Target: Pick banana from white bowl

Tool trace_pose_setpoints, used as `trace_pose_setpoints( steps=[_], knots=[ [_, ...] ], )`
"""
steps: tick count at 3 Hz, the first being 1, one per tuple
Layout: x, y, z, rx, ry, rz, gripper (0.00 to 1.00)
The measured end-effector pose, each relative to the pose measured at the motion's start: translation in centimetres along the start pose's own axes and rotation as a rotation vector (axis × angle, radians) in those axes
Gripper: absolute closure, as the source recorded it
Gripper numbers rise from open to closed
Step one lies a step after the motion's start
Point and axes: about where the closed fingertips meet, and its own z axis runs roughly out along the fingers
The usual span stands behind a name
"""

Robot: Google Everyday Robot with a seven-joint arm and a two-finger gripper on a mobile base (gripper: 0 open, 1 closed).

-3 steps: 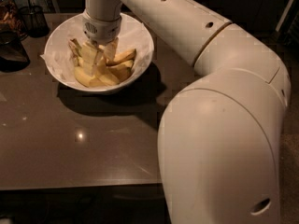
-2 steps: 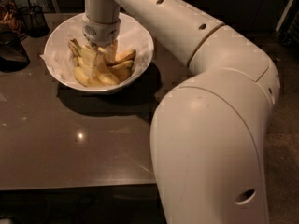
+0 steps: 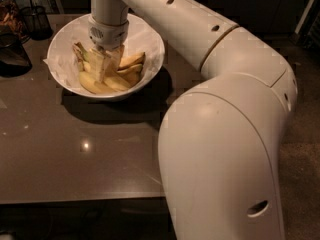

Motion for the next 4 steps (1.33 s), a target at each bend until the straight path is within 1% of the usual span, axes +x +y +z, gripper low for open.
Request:
trace_pose_setpoints(
  steps=[1, 2, 3, 4],
  knots=[
    [0.0, 0.0, 0.0, 0.0, 0.0, 0.0, 1.0],
    [0.7, 0.0, -2.1, 0.023, -0.045, -0.024, 1.0],
    [2.9, 0.7, -7.0, 0.047, -0.104, -0.087, 1.0],
    [4.8, 2.0, -9.9, 0.049, -0.114, -0.19, 1.0]
  ],
)
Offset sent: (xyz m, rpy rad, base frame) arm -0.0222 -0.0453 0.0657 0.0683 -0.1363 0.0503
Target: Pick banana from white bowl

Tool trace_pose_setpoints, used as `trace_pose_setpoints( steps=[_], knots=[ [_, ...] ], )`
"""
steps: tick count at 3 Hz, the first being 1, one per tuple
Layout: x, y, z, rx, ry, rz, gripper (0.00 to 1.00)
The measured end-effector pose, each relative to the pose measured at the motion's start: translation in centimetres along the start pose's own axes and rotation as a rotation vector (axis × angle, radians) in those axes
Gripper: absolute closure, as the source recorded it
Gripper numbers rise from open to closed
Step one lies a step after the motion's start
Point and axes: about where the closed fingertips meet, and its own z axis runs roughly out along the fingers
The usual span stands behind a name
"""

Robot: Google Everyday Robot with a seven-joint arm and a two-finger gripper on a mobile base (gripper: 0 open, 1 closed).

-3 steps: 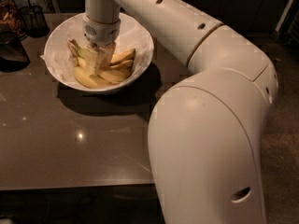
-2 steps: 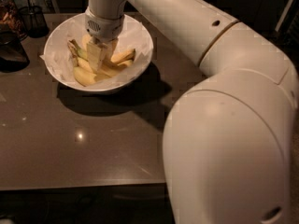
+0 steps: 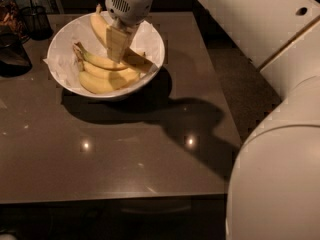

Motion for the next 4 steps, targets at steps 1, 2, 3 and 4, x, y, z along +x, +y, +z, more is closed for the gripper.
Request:
trace_pose_setpoints(
  steps=[1, 2, 3, 4],
  knots=[
    [-0.4, -0.2, 0.2, 0.005, -0.011, -0.014, 1.0],
    [-0.5, 0.5, 0.1, -0.021, -0.032, -0.047, 1.0],
    [-0.4, 2.0, -1.1, -0.083, -0.078, -0.075, 1.0],
    [-0.2, 3.5, -2.7, -0.153, -0.157, -0.097, 1.0]
  ],
)
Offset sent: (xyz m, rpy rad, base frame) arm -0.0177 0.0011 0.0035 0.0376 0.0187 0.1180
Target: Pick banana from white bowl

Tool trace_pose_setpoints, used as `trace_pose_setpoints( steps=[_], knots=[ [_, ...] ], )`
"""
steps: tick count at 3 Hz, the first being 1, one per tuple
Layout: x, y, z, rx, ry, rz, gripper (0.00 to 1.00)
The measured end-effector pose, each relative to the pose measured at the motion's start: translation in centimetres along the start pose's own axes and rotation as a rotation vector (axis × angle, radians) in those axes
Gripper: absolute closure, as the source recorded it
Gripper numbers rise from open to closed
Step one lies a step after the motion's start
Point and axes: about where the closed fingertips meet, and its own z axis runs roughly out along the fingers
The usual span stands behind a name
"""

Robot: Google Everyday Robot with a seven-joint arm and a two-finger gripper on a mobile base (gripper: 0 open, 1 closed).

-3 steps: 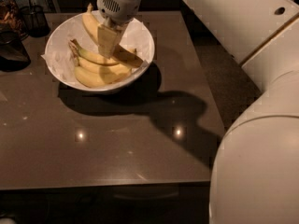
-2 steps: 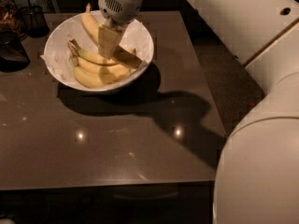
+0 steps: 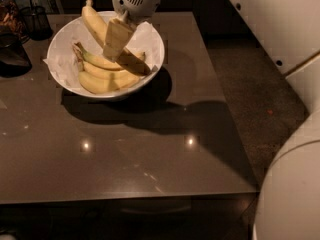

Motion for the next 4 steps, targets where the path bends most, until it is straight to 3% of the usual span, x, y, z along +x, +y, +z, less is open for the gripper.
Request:
trace_pose_setpoints(
  steps=[1, 2, 4],
  knots=[
    [-0.4, 0.0, 0.1, -0.004, -0.019, -0.001, 1.0],
    [-1.3, 0.5, 0.6, -0.013, 0.039, 0.005, 1.0],
    [-1.8, 5.4, 1.2, -0.101, 0.086, 0.114, 1.0]
  ],
)
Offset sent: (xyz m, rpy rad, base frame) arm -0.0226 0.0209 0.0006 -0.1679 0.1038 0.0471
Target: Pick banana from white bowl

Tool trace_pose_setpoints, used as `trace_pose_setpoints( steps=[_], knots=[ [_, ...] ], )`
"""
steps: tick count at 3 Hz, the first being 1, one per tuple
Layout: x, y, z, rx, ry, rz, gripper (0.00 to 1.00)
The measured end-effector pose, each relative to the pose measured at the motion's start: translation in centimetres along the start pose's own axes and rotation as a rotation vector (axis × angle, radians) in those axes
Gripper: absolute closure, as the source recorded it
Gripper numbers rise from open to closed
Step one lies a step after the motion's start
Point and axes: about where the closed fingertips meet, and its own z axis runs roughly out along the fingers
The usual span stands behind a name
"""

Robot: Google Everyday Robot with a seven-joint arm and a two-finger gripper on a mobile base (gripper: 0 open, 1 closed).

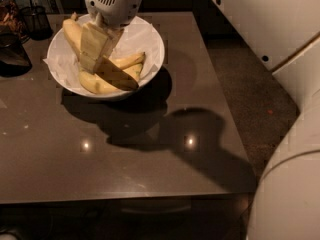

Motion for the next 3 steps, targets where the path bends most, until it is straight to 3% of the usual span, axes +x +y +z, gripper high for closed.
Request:
trace_pose_setpoints(
  steps=[2, 3],
  knots=[
    [1.3, 5.1, 0.3, -0.057, 0.007, 0.145, 1.0],
    [1.8, 6.8, 0.3, -0.048, 0.014, 0.19, 1.0]
  ],
)
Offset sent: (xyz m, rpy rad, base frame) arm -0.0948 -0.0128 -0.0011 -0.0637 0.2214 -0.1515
